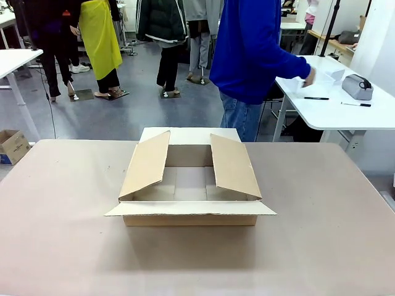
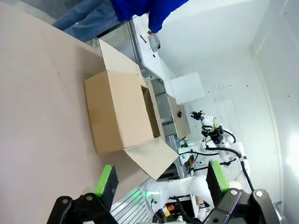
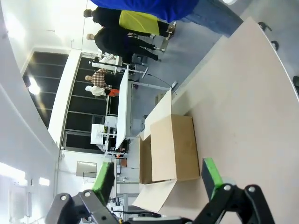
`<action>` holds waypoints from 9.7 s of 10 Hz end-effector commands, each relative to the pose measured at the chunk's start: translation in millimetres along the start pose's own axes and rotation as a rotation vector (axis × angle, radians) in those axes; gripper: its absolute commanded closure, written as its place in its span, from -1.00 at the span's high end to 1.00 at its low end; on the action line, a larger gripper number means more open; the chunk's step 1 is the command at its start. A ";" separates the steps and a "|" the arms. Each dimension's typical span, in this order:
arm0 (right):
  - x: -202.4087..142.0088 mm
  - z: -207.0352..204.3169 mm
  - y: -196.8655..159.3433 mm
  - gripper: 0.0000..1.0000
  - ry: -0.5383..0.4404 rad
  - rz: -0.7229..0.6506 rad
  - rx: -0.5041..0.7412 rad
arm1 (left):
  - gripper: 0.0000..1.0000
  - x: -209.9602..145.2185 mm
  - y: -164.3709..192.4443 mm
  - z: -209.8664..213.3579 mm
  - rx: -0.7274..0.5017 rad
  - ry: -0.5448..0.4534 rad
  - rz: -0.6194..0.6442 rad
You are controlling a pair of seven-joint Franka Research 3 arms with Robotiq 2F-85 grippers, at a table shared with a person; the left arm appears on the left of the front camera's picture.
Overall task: Pack the gift set into the box.
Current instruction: Place both hands on the side flaps of the Package Box and spread them outward.
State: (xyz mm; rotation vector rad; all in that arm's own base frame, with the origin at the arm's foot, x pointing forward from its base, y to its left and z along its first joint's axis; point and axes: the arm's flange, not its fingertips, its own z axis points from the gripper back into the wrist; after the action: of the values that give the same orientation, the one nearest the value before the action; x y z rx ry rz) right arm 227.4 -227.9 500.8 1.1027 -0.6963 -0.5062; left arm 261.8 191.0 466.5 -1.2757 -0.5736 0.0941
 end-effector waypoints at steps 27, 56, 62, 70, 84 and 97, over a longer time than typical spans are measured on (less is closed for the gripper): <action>-185.3 -360.5 143.8 1.00 0.616 0.449 -0.541 | 1.00 4.2 -123.8 -444.9 0.836 0.710 0.009; -219.7 -374.9 155.3 1.00 0.439 0.656 -0.537 | 1.00 -11.1 -81.8 -539.7 1.452 0.622 -0.148; -219.7 -374.9 155.3 1.00 0.439 0.656 -0.537 | 1.00 25.8 -97.6 -457.1 1.402 0.447 -0.030; -219.7 -374.9 155.3 1.00 0.439 0.656 -0.537 | 1.00 72.6 -54.0 -360.1 1.189 0.417 0.137; -269.3 -573.6 168.3 1.00 0.613 0.668 -1.272 | 1.00 72.6 -54.0 -360.1 1.189 0.417 0.137; -175.6 -433.5 157.2 1.00 0.326 0.392 -1.221 | 1.00 72.6 -54.0 -360.1 1.189 0.417 0.137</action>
State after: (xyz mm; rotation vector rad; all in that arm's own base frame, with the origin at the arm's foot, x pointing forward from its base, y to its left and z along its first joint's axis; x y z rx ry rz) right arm 441.8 244.5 488.4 -0.1844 -0.1863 -0.2849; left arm 474.6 -114.2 477.8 -0.1693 -0.0048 0.2202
